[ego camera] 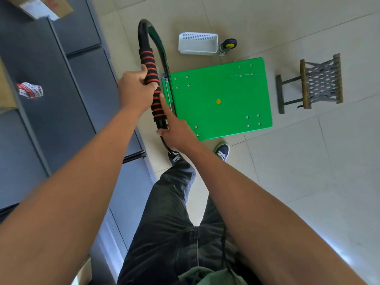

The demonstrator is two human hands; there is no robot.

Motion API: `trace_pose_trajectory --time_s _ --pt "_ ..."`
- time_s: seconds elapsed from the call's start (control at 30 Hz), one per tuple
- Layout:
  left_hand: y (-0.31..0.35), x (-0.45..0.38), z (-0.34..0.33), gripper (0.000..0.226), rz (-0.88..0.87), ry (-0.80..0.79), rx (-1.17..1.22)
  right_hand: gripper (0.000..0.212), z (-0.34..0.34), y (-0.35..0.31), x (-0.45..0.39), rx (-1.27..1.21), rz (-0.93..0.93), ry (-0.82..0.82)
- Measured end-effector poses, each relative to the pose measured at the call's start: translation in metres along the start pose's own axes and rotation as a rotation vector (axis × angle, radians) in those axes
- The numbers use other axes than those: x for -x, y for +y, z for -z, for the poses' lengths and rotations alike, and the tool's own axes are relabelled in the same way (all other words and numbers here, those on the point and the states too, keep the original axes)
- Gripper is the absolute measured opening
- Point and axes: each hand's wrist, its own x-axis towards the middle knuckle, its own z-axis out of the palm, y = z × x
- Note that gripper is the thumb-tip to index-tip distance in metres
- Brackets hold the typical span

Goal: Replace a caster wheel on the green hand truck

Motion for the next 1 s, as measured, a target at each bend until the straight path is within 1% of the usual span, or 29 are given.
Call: trace_pose_trajectory --time_s 0.13,0.23,0.33,0.43,0.7,0.83,1.0 --pt "-0.005 -0.008 -0.015 0.063 -0.035 -0.008 0.004 0.107 0.008 0.007 -0.003 0.051 -0.003 0.008" --pt "-0.009 -0.009 -0.018 0.061 -0.025 -0.022 0.022 0.108 0.005 0.009 -0.005 0.089 -0.017 0.019" --pt "-0.005 -0.006 -0.022 0.065 -0.015 -0.063 0.068 0.108 0.012 0.014 -0.004 0.089 -0.025 0.023" --pt "0.001 -0.002 -0.025 0.059 -0.059 -0.052 0.001 0.108 0.019 0.016 -0.002 0.082 -0.007 0.011" --pt "-0.009 0.009 0.002 0.057 -0.040 -0.004 -0.014 0.106 -0.001 -0.001 0.001 0.065 0.019 -0.040" --pt "-0.023 0.015 0.020 0.058 0.012 0.032 -0.018 0.107 -0.020 -0.012 0.005 0.079 0.039 -0.068" --pt "-0.035 0.024 0.034 0.058 0.043 0.065 -0.021 0.106 -0.043 -0.018 0.009 0.116 0.061 -0.058"
